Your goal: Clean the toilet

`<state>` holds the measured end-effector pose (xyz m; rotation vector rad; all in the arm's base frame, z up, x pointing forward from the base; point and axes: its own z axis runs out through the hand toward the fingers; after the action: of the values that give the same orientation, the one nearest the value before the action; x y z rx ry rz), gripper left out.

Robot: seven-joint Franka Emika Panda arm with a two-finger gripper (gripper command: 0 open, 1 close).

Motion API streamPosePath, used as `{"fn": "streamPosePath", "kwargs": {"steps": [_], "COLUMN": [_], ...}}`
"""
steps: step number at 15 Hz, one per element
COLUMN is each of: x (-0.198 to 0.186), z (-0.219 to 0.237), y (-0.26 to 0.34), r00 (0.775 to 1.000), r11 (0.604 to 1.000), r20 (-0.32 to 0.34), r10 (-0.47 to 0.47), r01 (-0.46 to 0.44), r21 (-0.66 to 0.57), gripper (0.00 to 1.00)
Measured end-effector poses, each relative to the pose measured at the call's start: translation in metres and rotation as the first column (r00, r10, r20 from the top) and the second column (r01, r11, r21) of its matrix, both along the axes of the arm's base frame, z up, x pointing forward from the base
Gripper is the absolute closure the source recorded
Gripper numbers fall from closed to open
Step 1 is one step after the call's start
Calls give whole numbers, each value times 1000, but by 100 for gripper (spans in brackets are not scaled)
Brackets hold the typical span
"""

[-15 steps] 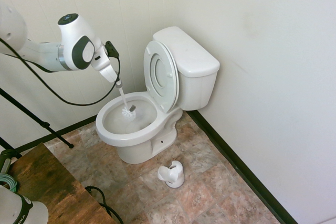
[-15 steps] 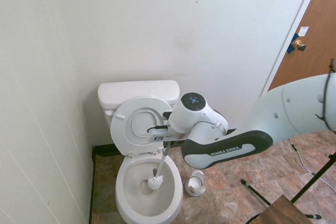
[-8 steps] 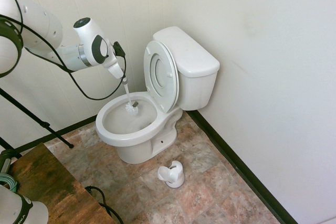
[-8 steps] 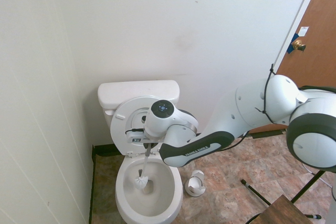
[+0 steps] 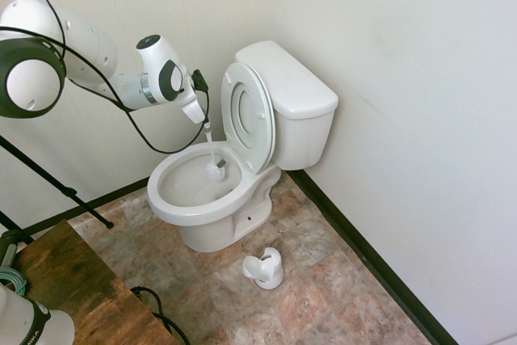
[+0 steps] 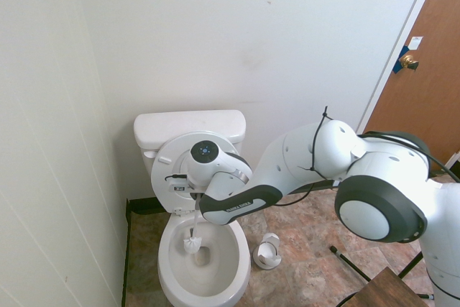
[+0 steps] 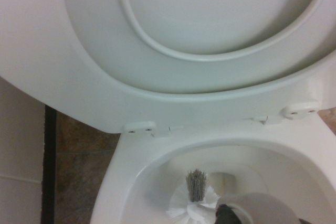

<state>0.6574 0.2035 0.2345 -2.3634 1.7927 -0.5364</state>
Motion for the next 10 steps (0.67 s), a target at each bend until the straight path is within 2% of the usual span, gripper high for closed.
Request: {"fn": "streamPosePath", "kwargs": {"steps": [5,10], "x": [8,-2], "z": [-11,-18], "y": [19,43], "r00": [1000,998], "r11": [1000,999], "r20": [-14,-33], "r10": [8,46], "r01": [-8,-46], "r21": [-7,-8], "gripper": [100,100]}}
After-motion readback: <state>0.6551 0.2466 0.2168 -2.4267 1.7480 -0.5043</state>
